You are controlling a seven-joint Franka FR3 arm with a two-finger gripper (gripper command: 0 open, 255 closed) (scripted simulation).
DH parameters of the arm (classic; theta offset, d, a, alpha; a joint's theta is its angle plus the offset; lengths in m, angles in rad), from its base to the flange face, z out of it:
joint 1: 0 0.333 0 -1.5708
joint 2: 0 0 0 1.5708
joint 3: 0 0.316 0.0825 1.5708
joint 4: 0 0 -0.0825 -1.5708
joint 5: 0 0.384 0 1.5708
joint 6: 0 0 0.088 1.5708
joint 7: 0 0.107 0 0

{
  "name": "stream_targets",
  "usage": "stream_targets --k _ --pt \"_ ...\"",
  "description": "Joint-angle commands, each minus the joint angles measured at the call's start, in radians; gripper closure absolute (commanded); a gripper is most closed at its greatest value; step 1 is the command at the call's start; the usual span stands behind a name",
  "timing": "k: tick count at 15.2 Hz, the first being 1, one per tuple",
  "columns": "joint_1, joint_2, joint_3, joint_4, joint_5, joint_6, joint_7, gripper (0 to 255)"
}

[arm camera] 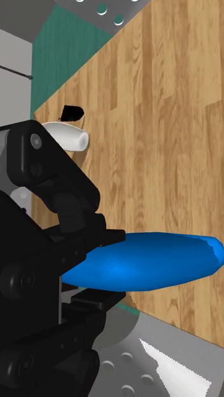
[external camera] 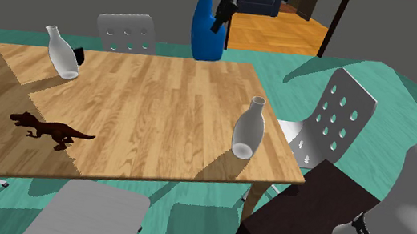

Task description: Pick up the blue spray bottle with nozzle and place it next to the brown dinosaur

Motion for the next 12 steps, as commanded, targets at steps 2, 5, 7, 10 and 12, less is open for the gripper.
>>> stream_targets --k 2,5,7,10,12 --pt "0.035 0.025 0.029 0.024 -0.008 0.025 0.064 255" --pt "0.069 0.054 0.054 0.056 -0.016 0.043 0.126 255" --pt "0.09 0.079 0.07 0.085 -0.021 0.051 0.166 255" --pt "0.12 0.125 0.091 0.141 -0.026 0.058 0.225 255" --pt "0.138 0.161 0.104 0.187 -0.03 0.058 0.264 255"
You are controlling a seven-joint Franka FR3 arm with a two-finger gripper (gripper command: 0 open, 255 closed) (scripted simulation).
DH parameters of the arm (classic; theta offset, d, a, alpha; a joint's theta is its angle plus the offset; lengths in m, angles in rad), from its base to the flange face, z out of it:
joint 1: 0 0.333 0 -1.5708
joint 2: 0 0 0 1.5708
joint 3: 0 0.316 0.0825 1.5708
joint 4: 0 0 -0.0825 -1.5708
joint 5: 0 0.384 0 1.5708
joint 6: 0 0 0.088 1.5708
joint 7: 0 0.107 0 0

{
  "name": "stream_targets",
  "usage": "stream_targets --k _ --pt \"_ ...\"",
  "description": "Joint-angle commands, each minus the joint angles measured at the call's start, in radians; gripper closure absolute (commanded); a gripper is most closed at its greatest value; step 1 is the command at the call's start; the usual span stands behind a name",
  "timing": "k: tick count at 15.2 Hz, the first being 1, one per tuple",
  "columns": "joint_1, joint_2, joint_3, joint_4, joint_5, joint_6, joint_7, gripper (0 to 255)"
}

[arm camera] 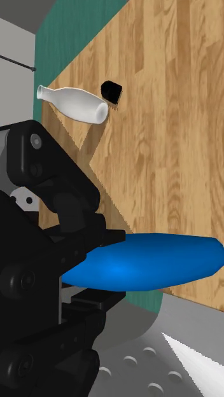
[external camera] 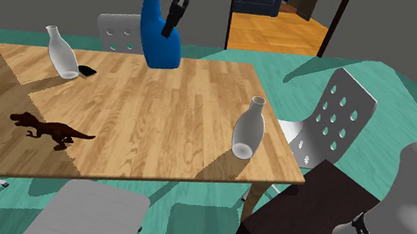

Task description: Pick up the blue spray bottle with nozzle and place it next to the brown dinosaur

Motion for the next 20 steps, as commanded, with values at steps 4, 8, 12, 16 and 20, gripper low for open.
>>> stream_targets --k 4,8,12,16,20 --pt "0.041 0.111 0.03 0.149 -0.004 -0.013 0.1 255" --pt "0.064 0.224 0.049 0.313 -0.005 -0.048 0.179 255" --pt "0.065 0.389 0.069 0.575 -0.001 -0.126 0.268 255" --pt "0.081 0.393 0.071 0.539 -0.003 -0.085 0.27 255" --pt "0.101 0.36 0.069 0.428 -0.004 -0.011 0.25 255"
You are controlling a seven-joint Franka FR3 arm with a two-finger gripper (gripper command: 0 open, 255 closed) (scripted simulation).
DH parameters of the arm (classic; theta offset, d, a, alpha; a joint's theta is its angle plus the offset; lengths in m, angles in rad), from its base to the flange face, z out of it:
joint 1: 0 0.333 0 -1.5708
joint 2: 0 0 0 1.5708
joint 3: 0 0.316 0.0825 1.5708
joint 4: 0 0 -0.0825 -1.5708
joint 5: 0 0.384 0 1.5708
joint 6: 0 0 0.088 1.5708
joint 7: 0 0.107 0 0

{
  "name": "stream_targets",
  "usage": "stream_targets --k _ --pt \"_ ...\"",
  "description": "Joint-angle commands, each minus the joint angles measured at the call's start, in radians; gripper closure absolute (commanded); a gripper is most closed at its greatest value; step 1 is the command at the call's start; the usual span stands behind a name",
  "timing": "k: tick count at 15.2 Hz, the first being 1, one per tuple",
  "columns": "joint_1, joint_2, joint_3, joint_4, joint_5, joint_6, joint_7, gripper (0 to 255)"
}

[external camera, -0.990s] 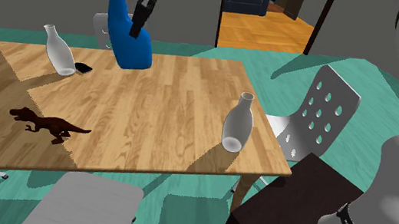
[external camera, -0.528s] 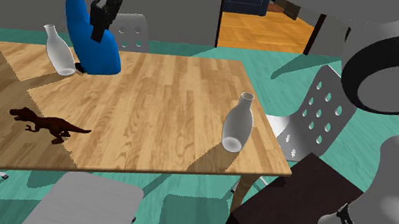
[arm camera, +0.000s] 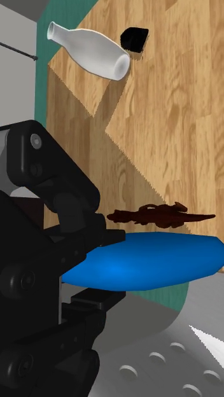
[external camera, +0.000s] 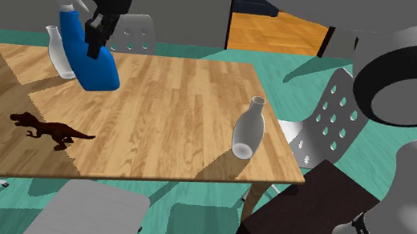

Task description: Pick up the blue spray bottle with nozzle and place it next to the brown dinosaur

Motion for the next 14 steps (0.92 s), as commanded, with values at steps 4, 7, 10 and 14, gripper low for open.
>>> stream_targets --k 4,7,10,14 --pt "0.016 -0.023 0.0 -0.103 0.002 0.078 -0.021 255" --pt "0.024 -0.033 0.001 -0.158 0.006 0.122 -0.033 255" --pt "0.03 -0.039 0.003 -0.207 0.01 0.164 -0.045 255" --pt "0.036 -0.041 0.007 -0.264 0.018 0.217 -0.062 255"
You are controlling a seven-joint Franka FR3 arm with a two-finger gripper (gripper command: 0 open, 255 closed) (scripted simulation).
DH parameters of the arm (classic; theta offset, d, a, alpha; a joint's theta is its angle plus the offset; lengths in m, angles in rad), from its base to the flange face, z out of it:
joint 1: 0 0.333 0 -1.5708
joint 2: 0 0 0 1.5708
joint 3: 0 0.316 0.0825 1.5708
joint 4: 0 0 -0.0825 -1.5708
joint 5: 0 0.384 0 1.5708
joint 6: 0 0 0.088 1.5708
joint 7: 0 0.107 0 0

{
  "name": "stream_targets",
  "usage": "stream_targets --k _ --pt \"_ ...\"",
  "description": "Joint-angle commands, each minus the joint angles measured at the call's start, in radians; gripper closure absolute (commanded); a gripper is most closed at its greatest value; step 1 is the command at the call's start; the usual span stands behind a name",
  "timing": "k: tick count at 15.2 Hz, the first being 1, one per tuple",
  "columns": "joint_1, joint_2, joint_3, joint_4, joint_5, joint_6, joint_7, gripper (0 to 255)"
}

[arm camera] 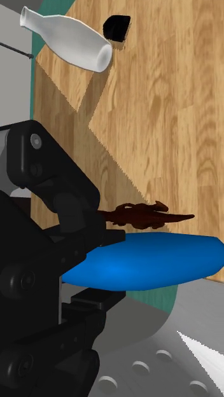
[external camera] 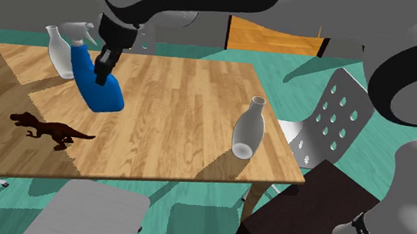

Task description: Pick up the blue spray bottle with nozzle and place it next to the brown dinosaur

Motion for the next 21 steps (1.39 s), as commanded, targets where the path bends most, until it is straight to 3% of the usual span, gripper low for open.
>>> stream_targets --k 1,21 --pt "0.003 -0.001 0.002 -0.028 0.004 0.027 -0.008 255" --pt "0.002 0.052 0.039 -0.206 0.069 0.25 -0.096 255"
